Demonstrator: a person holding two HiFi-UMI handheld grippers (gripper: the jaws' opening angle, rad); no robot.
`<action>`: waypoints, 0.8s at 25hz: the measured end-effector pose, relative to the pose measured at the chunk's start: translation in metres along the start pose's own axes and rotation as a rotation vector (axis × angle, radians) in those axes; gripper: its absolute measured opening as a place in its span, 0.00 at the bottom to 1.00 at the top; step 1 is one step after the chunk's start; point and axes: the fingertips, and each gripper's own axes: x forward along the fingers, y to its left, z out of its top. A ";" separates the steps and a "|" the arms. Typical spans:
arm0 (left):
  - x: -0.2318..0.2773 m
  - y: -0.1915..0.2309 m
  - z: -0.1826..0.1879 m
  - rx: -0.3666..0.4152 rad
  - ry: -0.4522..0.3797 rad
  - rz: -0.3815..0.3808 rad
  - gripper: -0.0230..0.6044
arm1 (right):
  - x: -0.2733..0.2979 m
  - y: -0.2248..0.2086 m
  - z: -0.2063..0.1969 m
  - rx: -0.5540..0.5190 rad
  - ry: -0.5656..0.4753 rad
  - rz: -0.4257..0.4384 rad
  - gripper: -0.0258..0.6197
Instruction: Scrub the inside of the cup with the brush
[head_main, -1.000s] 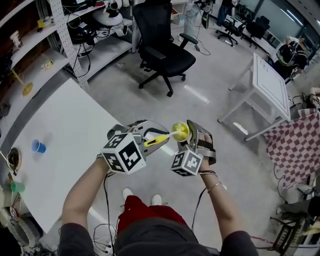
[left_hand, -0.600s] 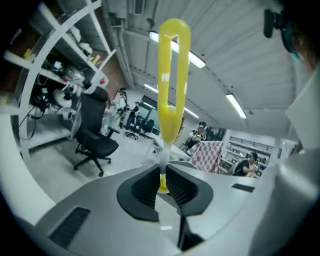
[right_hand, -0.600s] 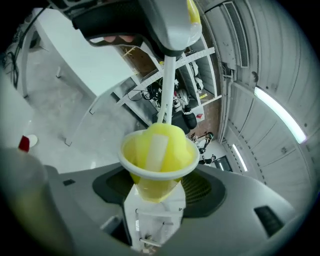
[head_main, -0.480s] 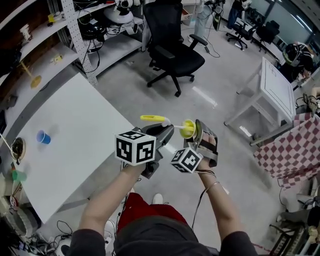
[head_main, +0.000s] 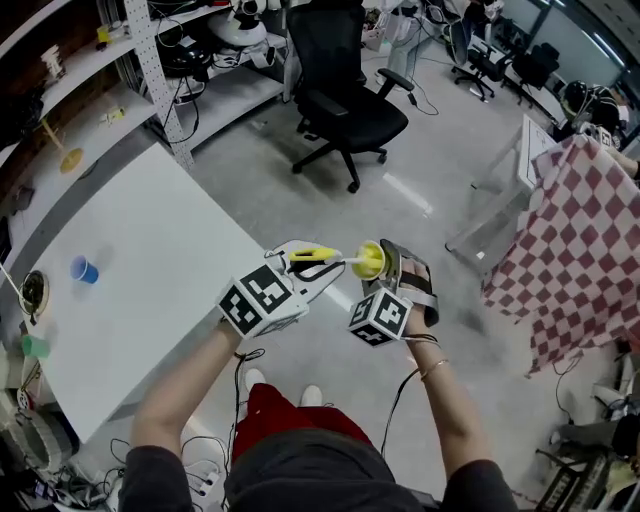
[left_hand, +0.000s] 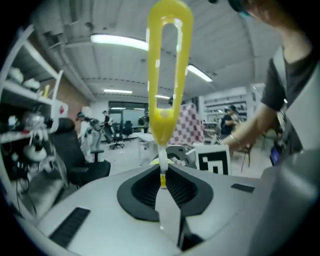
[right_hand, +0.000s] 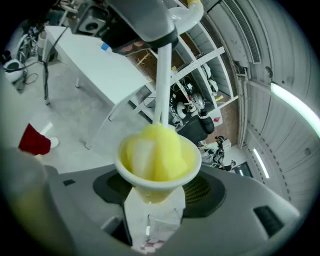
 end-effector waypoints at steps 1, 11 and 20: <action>0.000 0.005 -0.004 0.120 0.019 -0.035 0.10 | 0.010 0.002 0.005 0.002 -0.018 0.028 0.50; 0.004 0.016 -0.017 0.348 0.089 -0.011 0.10 | 0.027 0.004 0.010 0.017 -0.004 -0.003 0.50; 0.006 0.043 -0.040 -0.677 -0.079 0.092 0.10 | 0.034 -0.009 -0.004 -0.018 0.099 -0.111 0.50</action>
